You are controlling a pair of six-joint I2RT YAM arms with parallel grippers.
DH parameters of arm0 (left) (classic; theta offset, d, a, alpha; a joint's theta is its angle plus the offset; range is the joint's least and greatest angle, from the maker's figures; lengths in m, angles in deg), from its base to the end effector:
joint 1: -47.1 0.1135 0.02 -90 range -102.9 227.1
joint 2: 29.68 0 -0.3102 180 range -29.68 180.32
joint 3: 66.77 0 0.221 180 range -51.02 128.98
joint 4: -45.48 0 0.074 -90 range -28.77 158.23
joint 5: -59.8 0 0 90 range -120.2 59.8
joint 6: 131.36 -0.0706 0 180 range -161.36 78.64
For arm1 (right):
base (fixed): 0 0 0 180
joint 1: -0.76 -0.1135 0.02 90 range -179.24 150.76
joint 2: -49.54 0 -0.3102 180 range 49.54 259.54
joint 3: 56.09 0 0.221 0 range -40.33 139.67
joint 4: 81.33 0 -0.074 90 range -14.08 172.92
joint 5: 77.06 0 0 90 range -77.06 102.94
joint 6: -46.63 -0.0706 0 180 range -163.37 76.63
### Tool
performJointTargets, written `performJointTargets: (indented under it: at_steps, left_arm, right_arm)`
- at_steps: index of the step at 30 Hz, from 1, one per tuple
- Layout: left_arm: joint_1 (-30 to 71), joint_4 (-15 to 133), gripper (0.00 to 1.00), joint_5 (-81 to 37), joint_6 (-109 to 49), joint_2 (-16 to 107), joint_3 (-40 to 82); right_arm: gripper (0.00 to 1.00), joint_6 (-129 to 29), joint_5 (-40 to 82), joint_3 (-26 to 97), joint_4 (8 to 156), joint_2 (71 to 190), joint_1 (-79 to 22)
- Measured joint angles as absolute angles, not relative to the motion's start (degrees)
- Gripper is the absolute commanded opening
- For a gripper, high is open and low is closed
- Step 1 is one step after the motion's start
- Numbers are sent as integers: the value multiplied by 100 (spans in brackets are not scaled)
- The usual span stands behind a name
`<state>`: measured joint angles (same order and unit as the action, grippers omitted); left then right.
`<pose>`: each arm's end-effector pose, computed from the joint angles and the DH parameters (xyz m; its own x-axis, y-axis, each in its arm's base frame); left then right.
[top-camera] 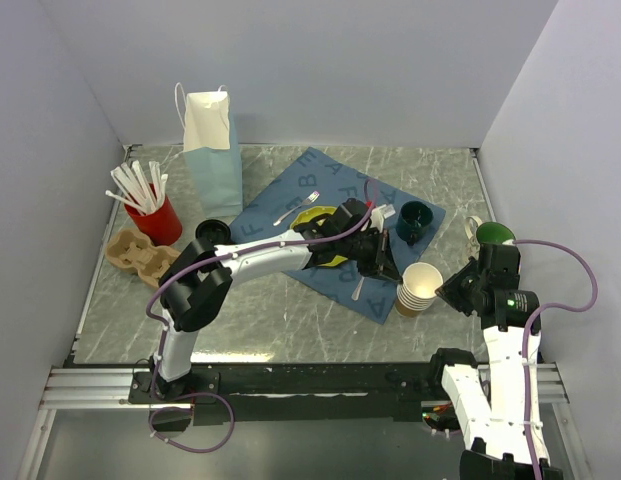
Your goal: Pack the takeout coffee
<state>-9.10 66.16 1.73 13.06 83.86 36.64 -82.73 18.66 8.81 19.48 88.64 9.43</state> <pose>0.2340 -0.4167 0.2904 -0.9449 0.1707 -0.2794 0.3256 0.4012 -0.8561 0.0646 -0.0027 0.2895 -0.5557 0.7231 -0.4104 0.5738 0.6907 0.4401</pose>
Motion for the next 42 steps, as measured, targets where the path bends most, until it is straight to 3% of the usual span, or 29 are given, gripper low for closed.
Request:
performJointTargets:
  at_steps: [23, 42]
  left_arm:
    - [-919, 6811, 1, 133, 1338, 8677, 3677]
    - [-941, 6968, 1, 122, 1185, 9022, 4110]
  right_arm:
    - [0, -8386, 1947, 831, 2057, 8818, 965]
    - [0, -8378, 991, 2411, 1076, 9076, 965]
